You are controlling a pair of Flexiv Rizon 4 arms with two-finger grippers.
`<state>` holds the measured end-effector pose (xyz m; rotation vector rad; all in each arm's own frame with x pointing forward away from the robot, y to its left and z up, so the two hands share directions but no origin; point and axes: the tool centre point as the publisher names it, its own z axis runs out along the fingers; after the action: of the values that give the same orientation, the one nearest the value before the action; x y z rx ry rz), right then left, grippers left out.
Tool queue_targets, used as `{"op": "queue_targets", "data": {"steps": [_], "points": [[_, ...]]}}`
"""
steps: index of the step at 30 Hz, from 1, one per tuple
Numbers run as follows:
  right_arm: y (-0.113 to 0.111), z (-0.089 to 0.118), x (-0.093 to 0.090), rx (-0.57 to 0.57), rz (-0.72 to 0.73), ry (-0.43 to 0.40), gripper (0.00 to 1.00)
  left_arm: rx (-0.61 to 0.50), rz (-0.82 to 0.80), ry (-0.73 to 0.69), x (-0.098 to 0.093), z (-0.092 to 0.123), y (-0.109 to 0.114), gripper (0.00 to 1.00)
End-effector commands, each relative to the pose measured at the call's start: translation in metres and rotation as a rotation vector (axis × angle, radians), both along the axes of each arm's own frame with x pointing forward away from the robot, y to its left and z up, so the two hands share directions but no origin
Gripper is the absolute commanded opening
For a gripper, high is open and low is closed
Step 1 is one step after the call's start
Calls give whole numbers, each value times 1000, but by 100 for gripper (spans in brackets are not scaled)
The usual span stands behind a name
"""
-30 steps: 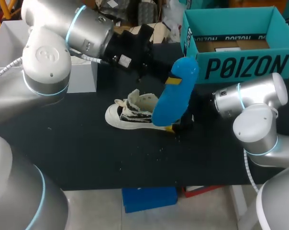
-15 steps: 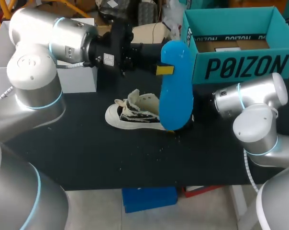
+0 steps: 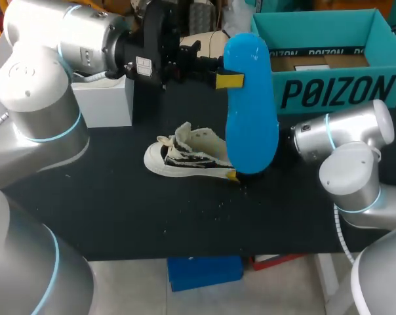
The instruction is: Take the shoe out of the shoebox, open the shoe tongue, remove and reinsert the insole, then place the shoe into the shoebox
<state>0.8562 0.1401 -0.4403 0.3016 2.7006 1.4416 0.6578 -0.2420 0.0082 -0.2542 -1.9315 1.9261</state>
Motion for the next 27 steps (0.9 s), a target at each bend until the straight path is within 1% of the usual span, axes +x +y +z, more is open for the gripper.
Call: {"op": "queue_targets", "data": {"steps": [1,10,15,16,18,19,21,23,27], "points": [[0,-1,1,0,0,2,0,-32,-16,10,-11,7,-16,0],[0,-1,1,0,0,2,0,-114,-83,9,-50,43,-21,0],[0,-1,1,0,0,2,0,-163,-79,4,-67,60,-20,0],[0,-1,1,0,0,2,0,-164,-66,-7,-70,62,-19,0],[0,-1,1,0,0,2,0,-185,-72,13,-73,65,-17,0],[0,-1,1,0,0,2,0,-156,-54,2,-74,65,-16,0],[0,-1,1,0,0,2,0,-164,-62,21,-75,64,-15,0],[0,-1,1,0,0,2,0,-144,-44,10,-77,65,-14,0],[0,-1,1,0,0,2,0,-148,-45,17,-77,65,-14,0]]}}
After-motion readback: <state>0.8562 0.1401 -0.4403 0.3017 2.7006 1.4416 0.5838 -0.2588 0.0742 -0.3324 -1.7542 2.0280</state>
